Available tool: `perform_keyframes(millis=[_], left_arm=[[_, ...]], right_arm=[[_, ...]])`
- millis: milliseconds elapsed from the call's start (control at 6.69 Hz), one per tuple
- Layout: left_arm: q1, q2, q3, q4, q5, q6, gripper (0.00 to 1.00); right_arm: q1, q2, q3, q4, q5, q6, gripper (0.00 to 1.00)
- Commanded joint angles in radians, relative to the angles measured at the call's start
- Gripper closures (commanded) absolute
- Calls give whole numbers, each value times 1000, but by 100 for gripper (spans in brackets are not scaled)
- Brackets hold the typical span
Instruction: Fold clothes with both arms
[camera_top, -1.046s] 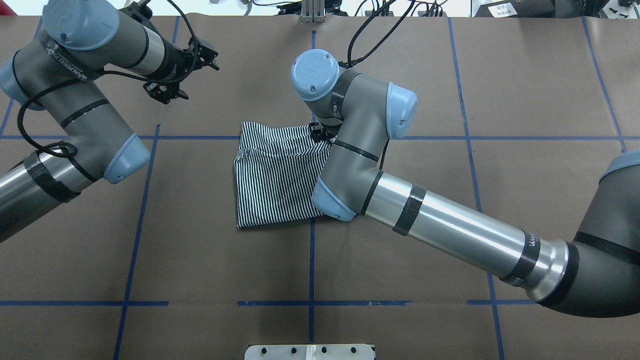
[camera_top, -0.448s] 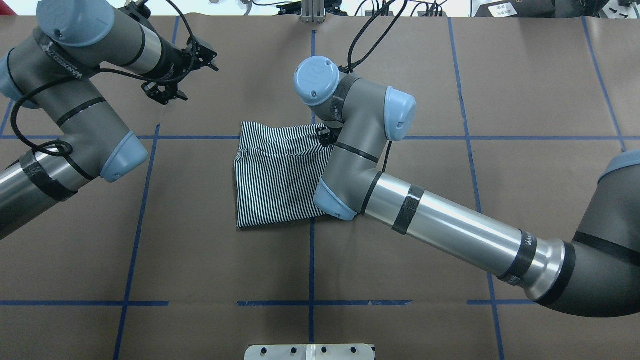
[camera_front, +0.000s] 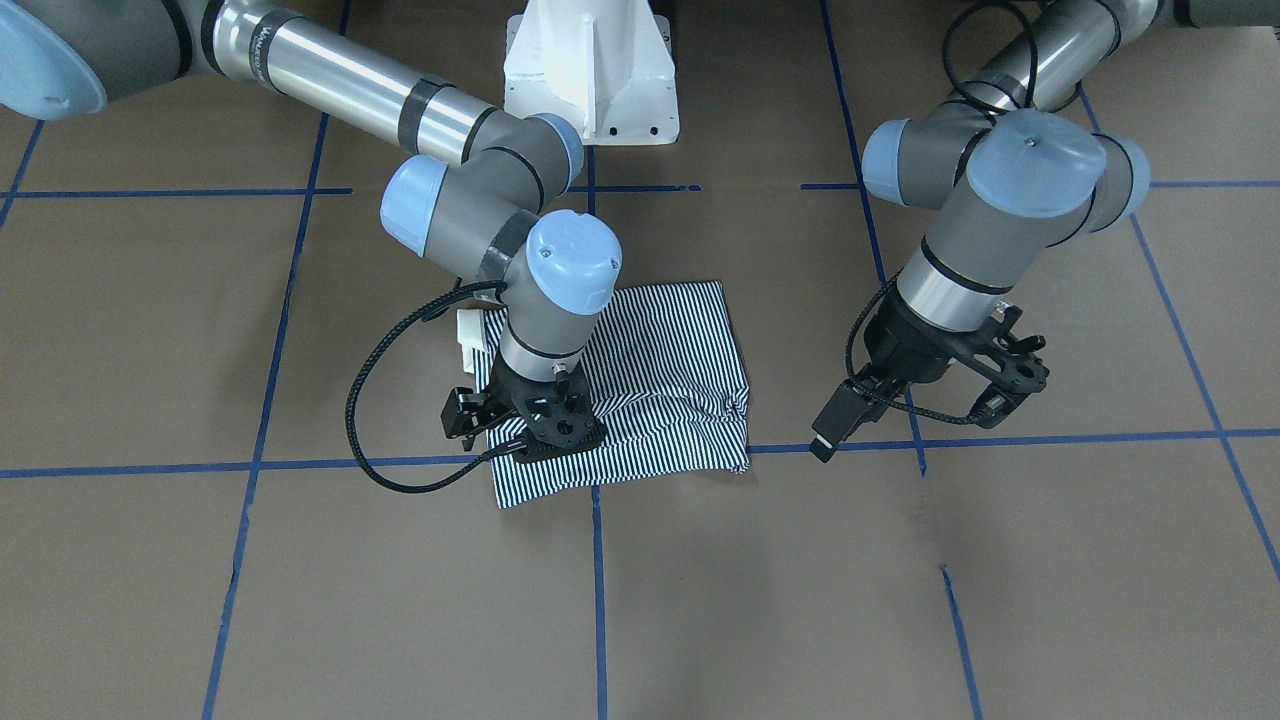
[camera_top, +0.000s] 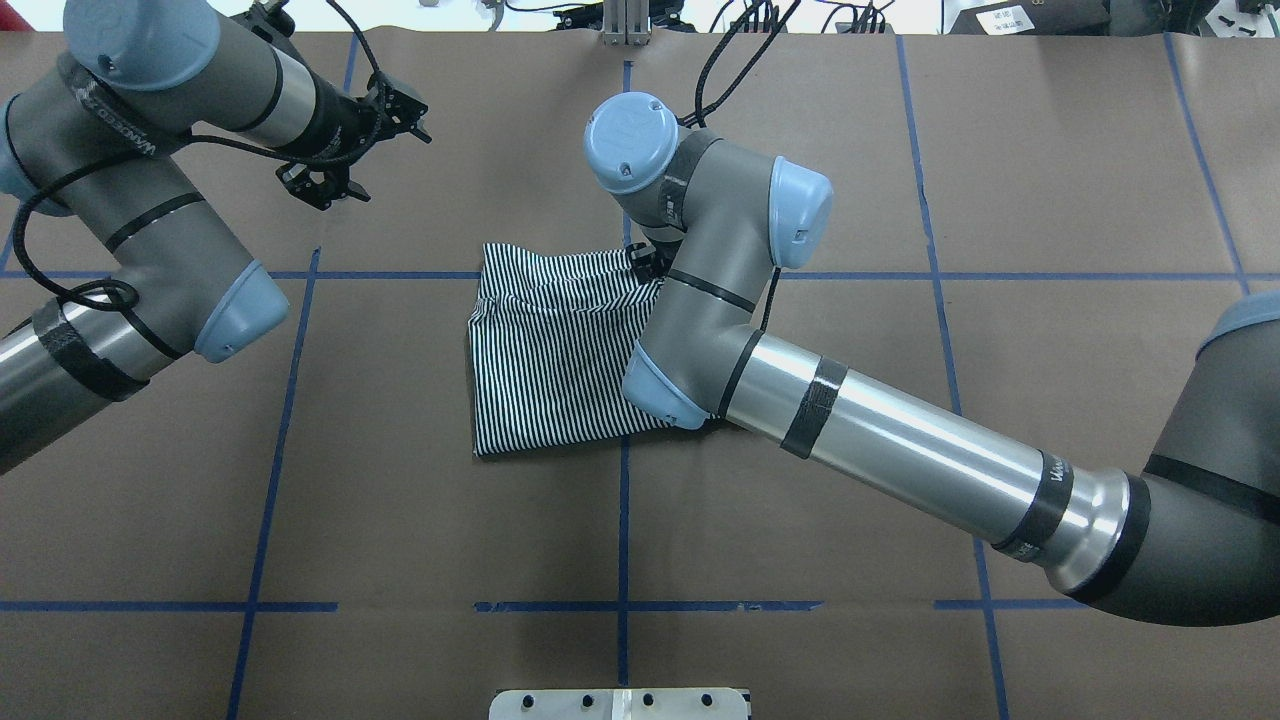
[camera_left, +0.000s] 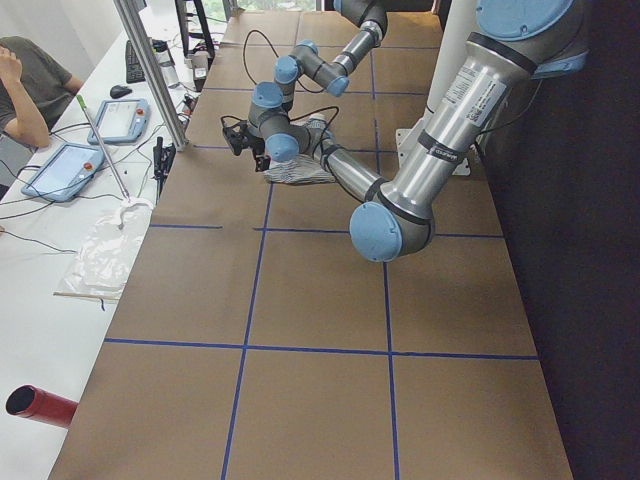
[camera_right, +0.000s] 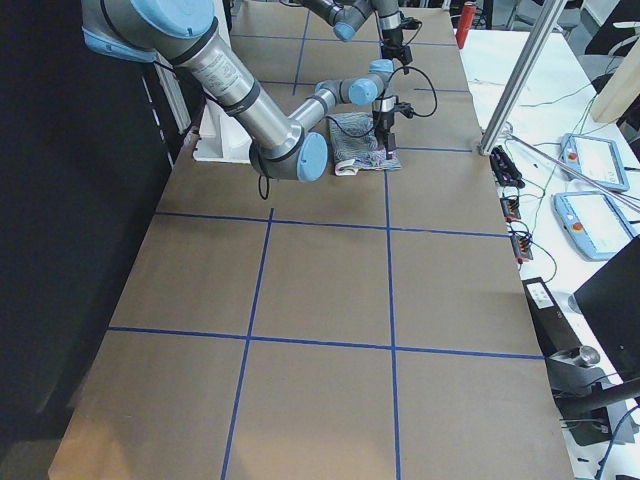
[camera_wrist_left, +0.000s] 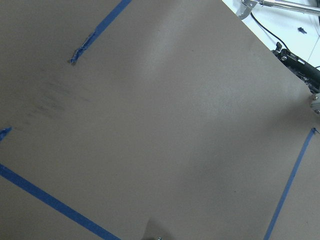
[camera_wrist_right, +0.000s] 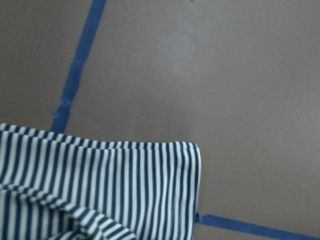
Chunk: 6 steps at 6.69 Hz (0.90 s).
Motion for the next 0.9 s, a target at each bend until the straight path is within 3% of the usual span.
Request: perform_keyframes(millis=[0, 747], left_arm=[[-1, 1, 1, 0, 0, 0, 0], [-1, -1, 0, 1, -2, -1, 0]], right_arm=[[-25, 10, 9, -1, 18, 7, 0], [-19, -7, -28, -1, 6, -10, 0]])
